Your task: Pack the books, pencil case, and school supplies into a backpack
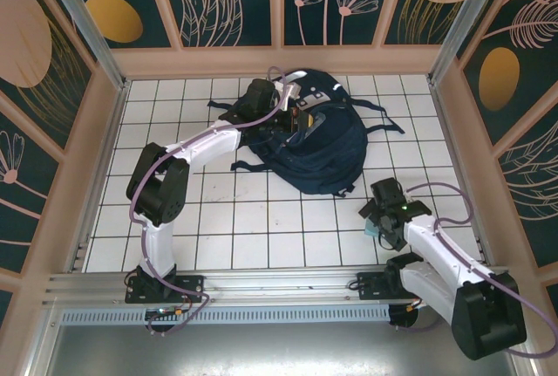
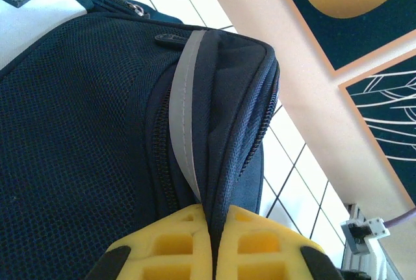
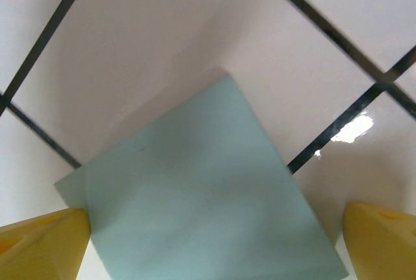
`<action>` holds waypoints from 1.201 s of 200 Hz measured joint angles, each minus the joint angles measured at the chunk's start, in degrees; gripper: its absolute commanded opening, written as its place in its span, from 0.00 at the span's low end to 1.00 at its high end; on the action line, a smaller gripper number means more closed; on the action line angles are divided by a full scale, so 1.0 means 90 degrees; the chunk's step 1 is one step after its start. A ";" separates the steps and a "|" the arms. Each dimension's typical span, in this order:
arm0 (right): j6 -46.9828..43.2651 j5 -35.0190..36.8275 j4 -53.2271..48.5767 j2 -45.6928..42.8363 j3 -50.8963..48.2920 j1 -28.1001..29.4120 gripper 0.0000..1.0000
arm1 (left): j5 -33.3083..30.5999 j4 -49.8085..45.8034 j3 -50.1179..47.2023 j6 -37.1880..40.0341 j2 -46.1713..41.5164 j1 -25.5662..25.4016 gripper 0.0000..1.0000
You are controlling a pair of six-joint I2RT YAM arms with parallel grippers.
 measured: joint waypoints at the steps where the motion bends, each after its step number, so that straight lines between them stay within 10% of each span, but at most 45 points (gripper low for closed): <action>1: 0.0015 -0.0002 -0.0002 0.0005 0.0005 0.0034 0.99 | 0.0000 0.0000 0.0000 0.0000 0.0000 0.0000 0.00; 67: 0.0488 -0.0352 0.0000 0.0627 0.0483 0.1195 0.99 | 0.0000 0.0019 -0.0002 -0.0046 0.0002 0.0000 0.00; 158: 0.0318 0.0080 0.0325 0.1328 0.0566 0.0639 0.98 | 0.0002 0.0061 -0.0068 -0.0044 0.0002 0.0000 0.00; 240: 0.0163 0.0155 0.0221 0.1020 0.0410 0.0614 0.70 | -0.0002 0.0083 -0.0114 -0.0041 0.0002 0.0002 0.00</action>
